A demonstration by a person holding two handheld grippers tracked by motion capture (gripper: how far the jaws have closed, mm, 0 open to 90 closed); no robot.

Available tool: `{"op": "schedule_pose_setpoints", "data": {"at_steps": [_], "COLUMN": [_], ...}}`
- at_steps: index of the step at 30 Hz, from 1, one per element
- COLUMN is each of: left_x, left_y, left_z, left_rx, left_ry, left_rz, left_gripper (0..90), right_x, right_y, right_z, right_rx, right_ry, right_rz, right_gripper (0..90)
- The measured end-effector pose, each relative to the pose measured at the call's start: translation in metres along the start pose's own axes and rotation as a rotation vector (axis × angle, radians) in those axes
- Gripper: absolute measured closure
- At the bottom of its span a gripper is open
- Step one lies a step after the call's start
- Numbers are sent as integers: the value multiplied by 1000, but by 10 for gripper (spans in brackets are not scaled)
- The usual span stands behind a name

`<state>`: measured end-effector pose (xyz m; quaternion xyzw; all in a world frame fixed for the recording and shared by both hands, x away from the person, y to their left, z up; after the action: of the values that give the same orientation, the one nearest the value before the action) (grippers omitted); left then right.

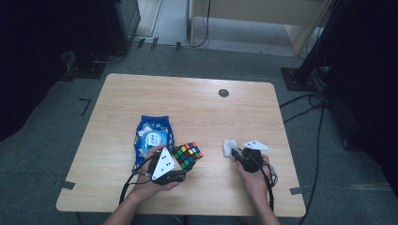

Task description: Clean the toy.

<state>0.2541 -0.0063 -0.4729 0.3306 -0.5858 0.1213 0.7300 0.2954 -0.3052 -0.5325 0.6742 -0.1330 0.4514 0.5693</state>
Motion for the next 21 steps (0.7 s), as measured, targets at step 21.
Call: {"op": "schedule_pose_setpoints", "data": {"at_steps": [21], "left_x": [-4], "left_y": [-11], "left_z": [18], "left_rx": [-39], "left_ry": [-3], "left_rz": [-20], "left_gripper": [336], "right_x": [66], "right_y": [83], "right_z": [-95], "right_rx": [442], "right_ry": [101], "right_rz": [452], "right_gripper": [874]}}
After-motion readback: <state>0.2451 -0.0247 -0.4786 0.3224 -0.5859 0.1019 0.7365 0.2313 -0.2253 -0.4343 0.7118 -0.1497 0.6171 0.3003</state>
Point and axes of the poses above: each handheld gripper's, and its own axes: y roughly backward along the jaws, x roughly out of its top, z roughly to its right, the point moved 2 cm from there along -y, roughly forward along the jaws, and after that the axes turned 14 degrees about y, right-handed, at the moved point
